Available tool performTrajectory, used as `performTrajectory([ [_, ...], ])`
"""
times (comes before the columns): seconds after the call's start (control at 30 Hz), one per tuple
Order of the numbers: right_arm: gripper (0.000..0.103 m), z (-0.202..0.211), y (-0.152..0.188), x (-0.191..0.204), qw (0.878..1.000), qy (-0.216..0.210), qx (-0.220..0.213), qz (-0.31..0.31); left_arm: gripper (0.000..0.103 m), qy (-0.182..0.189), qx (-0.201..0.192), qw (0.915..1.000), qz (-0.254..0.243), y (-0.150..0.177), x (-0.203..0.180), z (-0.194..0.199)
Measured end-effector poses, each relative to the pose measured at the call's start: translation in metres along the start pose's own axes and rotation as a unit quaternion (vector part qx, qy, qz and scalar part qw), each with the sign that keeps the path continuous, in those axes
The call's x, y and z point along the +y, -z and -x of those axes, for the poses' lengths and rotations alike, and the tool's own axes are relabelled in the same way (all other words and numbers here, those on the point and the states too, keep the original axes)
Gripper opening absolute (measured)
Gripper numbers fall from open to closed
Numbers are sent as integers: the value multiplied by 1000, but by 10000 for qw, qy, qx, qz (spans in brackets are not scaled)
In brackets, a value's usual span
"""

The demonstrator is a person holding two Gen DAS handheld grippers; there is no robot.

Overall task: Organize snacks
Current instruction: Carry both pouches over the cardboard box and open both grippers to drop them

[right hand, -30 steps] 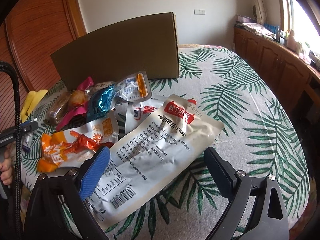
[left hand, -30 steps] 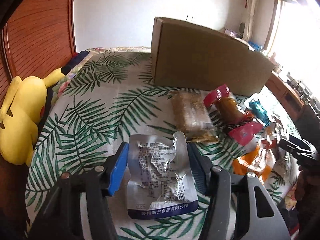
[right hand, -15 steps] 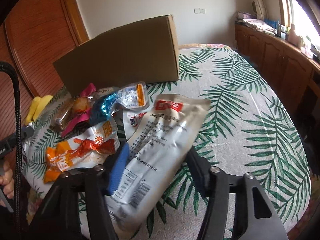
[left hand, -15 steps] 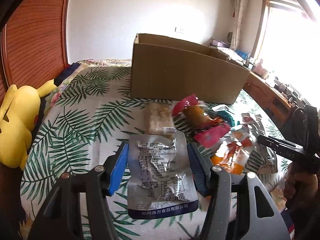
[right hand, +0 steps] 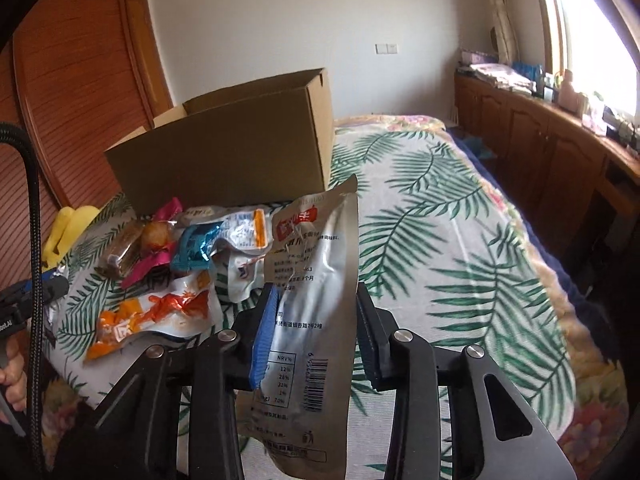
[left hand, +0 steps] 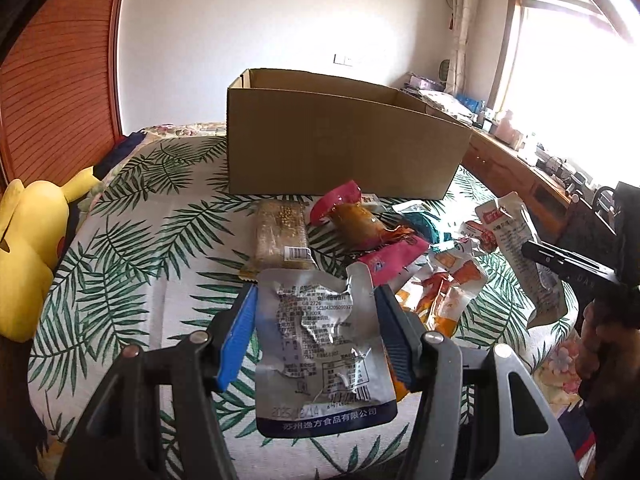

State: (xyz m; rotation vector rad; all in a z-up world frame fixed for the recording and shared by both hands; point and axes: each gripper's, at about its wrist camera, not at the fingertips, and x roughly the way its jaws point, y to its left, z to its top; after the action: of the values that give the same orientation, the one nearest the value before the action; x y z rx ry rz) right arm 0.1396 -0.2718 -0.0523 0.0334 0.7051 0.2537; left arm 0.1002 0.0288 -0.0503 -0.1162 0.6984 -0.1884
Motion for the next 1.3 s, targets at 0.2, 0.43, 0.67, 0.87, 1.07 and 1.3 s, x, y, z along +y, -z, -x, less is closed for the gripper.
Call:
performTrajectory([
  [0.2, 36, 6, -4, -5, 10000, -12, -74, 26, 59, 15, -18, 10000, -21, -2, -2, -3],
  [0.43, 36, 11, -11, -1, 9997, -40, -161, 155, 59, 141, -141, 9998, -64, -14, -7, -1],
  [0.67, 36, 19, -27, 3, 9989, -197, -318, 270, 59, 270, -284, 9991, -152, -41, -11, -5],
  [0.87, 36, 24, -52, 12, 9972, -287, -501, 482, 59, 350, -379, 9983, -254, -75, -11, -16],
  [1.07, 36, 22, -86, 24, 9939, -425, -678, 763, 59, 332, -497, 9974, -391, -113, -7, -29],
  [1.3, 36, 7, -129, 44, 9885, -559, -863, 1108, 59, 355, -625, 9963, -465, -159, 2, -51],
])
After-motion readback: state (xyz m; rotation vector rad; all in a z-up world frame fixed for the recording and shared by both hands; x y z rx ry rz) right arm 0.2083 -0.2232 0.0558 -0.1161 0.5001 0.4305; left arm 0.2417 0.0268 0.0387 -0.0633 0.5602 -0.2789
